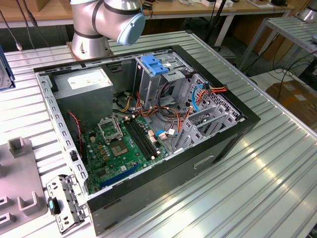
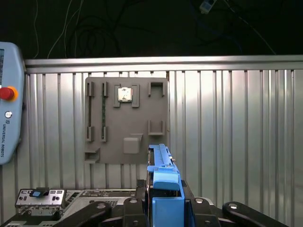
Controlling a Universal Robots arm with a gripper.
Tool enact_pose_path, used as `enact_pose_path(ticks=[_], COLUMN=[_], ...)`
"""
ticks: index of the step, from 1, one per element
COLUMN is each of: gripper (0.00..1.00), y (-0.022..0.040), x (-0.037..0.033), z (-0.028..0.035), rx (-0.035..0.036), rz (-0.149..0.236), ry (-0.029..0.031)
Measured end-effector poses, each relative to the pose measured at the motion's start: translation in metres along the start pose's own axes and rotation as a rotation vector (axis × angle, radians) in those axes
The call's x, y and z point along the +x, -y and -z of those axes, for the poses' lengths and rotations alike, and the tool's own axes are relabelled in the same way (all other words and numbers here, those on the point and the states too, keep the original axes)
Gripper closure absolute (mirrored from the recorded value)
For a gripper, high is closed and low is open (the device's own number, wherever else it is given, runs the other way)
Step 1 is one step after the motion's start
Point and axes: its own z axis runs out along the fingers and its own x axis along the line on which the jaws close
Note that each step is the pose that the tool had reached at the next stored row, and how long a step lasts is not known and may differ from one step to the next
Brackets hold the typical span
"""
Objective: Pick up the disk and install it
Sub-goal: 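Pick up the disk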
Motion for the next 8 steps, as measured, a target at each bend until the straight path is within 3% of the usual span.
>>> enact_pose_path(ticks=[8], gripper=[0.63], y=[0.0104], x=[-0.0002], z=[0.0], rx=[0.0], rz=[0.0], ry=[0.0])
